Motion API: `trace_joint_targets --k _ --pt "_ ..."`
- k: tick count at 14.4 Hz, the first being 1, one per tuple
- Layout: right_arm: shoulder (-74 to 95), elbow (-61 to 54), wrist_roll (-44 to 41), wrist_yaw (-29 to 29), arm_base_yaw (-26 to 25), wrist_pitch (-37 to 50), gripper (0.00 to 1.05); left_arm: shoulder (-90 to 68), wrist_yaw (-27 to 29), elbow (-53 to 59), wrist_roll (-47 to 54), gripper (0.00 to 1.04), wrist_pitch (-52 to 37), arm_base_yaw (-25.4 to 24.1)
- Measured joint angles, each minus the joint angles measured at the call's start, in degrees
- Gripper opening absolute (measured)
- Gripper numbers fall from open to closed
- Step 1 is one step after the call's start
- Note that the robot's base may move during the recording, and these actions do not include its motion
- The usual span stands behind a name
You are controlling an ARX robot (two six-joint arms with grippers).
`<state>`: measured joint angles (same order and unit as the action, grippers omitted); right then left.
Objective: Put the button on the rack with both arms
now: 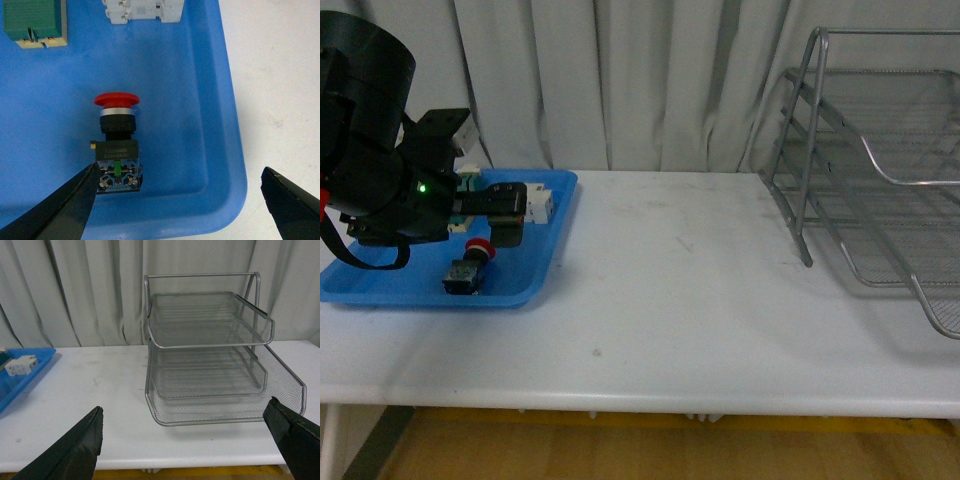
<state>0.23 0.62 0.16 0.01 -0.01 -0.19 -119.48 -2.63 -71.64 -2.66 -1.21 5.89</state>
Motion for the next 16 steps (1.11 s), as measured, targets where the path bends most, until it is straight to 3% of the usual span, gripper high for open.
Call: trace_joint_targets --k 6,15,16 --pt "0.0 0.0 0.0 0.0 0.0 0.0 0.98 -7.6 2.7 -6.3 4.4 0.98 3.0 -2.6" --pt "0.0 0.0 0.0 0.0 0.0 0.0 0.98 -14.8 3.8 -12.0 5.6 0.98 5.4 -2.7" --pt "0.0 0.0 0.0 0.0 0.0 0.0 0.98 -15.3 3.9 -12.4 5.6 0.90 5.2 -2.7"
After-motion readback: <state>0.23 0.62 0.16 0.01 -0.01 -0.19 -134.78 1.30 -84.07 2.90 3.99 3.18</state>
